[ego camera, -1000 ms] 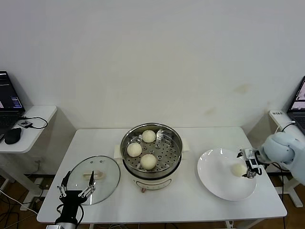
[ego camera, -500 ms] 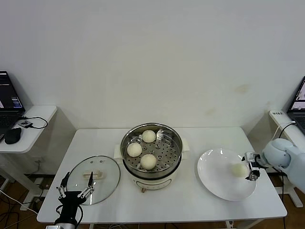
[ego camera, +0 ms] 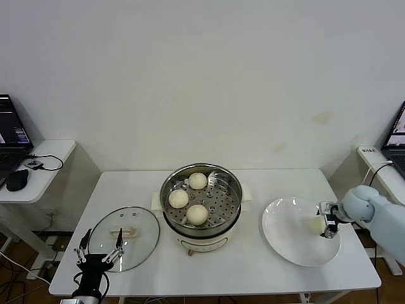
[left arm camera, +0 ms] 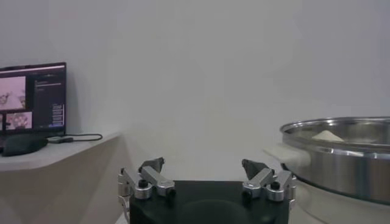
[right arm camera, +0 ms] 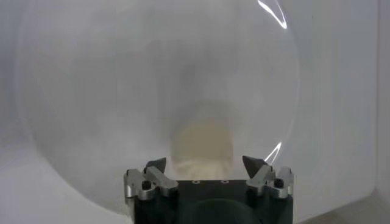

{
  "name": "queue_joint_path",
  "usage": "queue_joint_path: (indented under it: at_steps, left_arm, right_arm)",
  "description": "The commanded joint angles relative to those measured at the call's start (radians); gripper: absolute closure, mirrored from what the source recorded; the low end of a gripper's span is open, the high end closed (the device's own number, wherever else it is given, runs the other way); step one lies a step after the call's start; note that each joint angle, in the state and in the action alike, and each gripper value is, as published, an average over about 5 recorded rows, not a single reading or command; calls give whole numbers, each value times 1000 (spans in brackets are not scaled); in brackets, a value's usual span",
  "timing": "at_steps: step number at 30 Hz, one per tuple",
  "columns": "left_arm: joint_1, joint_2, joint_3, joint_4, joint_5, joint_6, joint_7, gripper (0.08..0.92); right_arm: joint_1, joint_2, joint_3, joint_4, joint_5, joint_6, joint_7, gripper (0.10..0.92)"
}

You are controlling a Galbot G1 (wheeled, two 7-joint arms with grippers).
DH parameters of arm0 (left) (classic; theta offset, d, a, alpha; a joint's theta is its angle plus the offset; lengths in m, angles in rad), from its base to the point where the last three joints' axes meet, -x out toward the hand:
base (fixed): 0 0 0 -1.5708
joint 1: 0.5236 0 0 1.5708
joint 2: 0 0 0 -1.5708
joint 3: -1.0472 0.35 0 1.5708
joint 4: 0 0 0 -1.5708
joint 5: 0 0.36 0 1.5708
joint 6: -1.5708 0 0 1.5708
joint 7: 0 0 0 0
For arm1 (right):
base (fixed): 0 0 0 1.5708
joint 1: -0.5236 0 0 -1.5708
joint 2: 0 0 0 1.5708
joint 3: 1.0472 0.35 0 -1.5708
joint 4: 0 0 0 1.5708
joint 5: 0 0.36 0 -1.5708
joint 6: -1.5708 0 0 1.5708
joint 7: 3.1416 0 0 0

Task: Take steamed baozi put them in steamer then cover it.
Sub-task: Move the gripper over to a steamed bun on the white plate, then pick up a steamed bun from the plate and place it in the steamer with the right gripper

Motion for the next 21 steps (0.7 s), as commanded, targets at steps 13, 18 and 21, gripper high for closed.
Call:
queue_joint_path:
  at_steps: [13,18,21]
  left_arm:
    - [2,-3,-2,-1,-1,-1,0,177]
    - [1,-2,-1,-3,-1,-1,0,177]
    - [-2,-2,1,-4,-1,0,0,177]
  right_arm:
    - [24,14,-1,-4,-2,-12,-25,416]
    - [114,-43,-71,70,51,-35,-45,446]
    - [195,-82,-131,128,98,-52,-56,448]
